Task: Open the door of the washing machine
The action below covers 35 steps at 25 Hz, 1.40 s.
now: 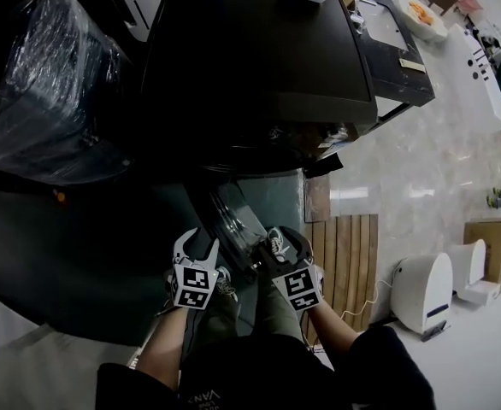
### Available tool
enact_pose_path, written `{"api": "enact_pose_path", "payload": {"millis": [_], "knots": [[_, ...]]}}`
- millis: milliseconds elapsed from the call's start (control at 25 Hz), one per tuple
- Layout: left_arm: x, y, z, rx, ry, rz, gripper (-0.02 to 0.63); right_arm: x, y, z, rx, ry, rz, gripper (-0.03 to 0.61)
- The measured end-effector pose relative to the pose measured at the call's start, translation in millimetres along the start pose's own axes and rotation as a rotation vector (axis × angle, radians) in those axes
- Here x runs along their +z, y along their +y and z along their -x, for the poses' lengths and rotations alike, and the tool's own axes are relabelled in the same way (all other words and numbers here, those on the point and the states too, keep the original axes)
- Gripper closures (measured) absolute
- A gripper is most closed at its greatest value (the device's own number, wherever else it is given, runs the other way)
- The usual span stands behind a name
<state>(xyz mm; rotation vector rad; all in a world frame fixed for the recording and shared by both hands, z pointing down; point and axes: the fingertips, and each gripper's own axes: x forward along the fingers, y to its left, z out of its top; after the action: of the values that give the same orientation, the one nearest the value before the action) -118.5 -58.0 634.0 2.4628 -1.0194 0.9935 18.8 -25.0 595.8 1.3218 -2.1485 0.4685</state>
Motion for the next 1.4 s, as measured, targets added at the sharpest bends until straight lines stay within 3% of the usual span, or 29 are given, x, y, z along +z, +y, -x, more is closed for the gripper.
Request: {"api": "enact_pose_path", "payload": {"millis": [440, 680, 1040, 1400], "knots": [[-58, 55, 49, 0.118, 0.064, 0.155, 0.468, 41, 56, -31, 0.090, -0.029, 0.052, 0.339], [-71, 99, 74, 0.193, 0.066, 0.229, 0.473, 48, 72, -32, 0.096, -0.026, 0.070, 0.341], [-94, 168, 93, 0.305, 0.012, 0.351, 0.551, 51, 82, -35, 0.080, -0.014, 0.083, 0.341], [-98, 253, 99, 0.381, 0.008, 0.339, 0.588, 45, 84, -33, 0.078, 0.008, 0.092, 0.344]]}}
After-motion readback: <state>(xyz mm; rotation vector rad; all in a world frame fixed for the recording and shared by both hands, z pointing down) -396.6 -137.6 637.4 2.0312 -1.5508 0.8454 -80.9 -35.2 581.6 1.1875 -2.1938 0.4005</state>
